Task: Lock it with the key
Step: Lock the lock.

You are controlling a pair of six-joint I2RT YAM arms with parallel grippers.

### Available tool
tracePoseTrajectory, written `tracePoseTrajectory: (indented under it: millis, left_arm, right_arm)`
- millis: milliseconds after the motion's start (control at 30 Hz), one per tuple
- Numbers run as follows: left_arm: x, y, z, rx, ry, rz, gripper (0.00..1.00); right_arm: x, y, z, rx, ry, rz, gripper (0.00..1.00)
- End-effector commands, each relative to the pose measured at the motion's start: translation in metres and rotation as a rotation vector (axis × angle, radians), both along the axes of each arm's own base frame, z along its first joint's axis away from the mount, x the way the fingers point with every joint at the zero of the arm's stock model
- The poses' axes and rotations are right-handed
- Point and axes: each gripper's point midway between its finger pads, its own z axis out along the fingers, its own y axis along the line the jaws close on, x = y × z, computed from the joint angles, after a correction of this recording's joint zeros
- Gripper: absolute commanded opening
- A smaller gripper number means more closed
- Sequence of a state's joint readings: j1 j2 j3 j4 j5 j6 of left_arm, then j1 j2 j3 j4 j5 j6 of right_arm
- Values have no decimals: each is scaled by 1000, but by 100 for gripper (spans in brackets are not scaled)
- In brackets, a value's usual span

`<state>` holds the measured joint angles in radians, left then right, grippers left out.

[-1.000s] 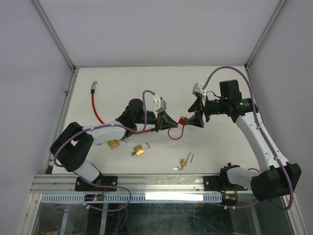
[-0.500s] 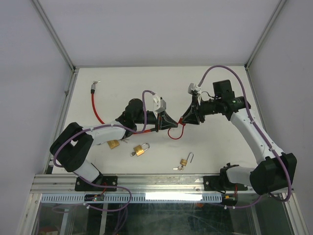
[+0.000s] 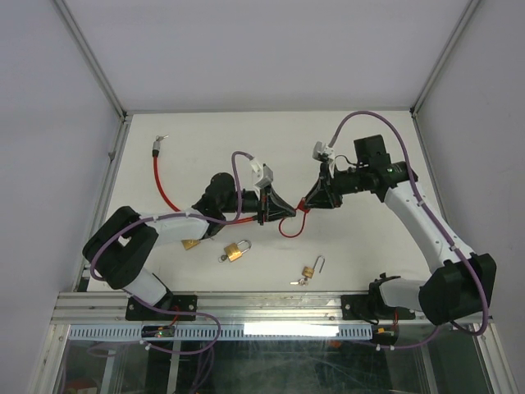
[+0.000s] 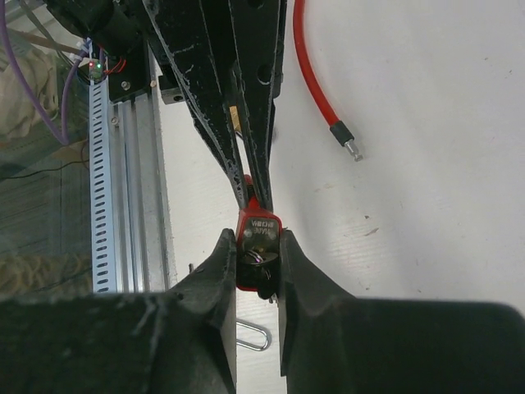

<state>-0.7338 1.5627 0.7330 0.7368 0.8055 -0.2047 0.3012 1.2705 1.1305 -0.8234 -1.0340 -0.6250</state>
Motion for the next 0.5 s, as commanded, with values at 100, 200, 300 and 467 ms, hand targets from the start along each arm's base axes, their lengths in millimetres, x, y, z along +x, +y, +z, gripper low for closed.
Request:
tracePoseTrajectory:
  millis: [100, 200, 300, 467]
  left_arm:
    - [-14, 12, 105, -398, -62, 81, 0]
    - [-20, 7, 116, -452, -64, 107, 0]
    - [-22, 0, 122, -478, -76, 141, 0]
    - [-11, -4, 117, -487, -67, 208, 0]
  right_arm:
    - [-5, 11, 14, 93, -35, -19, 0]
    - [-5, 15, 16, 128, -25, -28, 0]
    - [-5, 18, 20, 161, -5, -28, 0]
    - [-7, 18, 28, 207, 30, -25, 0]
